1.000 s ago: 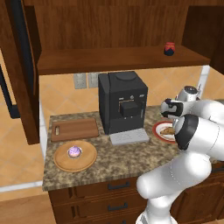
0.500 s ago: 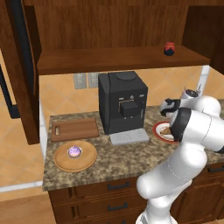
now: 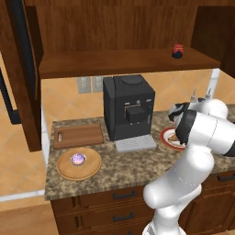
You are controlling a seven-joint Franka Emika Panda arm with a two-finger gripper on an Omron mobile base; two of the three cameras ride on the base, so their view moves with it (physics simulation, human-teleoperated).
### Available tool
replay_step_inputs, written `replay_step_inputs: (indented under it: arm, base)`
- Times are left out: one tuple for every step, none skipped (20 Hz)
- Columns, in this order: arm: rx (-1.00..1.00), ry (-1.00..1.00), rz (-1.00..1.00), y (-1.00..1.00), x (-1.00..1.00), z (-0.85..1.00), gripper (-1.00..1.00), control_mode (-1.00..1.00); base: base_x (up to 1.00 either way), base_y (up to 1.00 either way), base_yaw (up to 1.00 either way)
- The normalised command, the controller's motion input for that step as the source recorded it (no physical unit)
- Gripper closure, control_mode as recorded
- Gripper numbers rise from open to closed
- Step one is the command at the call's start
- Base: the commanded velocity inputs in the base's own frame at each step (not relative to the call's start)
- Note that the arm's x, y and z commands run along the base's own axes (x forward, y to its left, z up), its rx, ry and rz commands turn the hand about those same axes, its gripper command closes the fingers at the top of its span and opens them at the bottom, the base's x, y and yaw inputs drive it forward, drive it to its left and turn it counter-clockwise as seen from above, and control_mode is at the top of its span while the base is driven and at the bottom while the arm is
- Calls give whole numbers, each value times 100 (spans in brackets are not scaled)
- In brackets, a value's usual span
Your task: From the different types of pastries on the counter, select a croissant and place it on the cutting board. Then retrieve a jar of jam from the cabinet and place it alongside the croissant on the cutting board.
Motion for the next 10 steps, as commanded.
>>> replay_step_inputs:
  arm:
    - [0,0,21,0,9,-29,-100,-100]
    - [-1,0,21,0,15,-29,-100,-100]
    - [-3,0,20,0,0,-15,-100,-100]
    - [-4,0,2,0,0,0,-100,-100]
    - [0,0,0,0,0,0,-100,-100]
    - [0,0,0,0,0,-2,-100,-100]
    - [0,0,0,0,0,-19,-100,-100]
    - [0,0,0,0,0,-28,-100,-100]
    - [0,0,0,0,0,-36,-100,-100]
    - [0,0,0,0,0,-39,-100,-100]
  base:
    - [0,0,0]
    - [0,0,0]
    - [0,0,0]
    - [0,0,0]
    - [0,0,0]
    - [0,0,0]
    - [0,0,0]
    - [0,0,0]
    - [0,0,0]
    - [0,0,0]
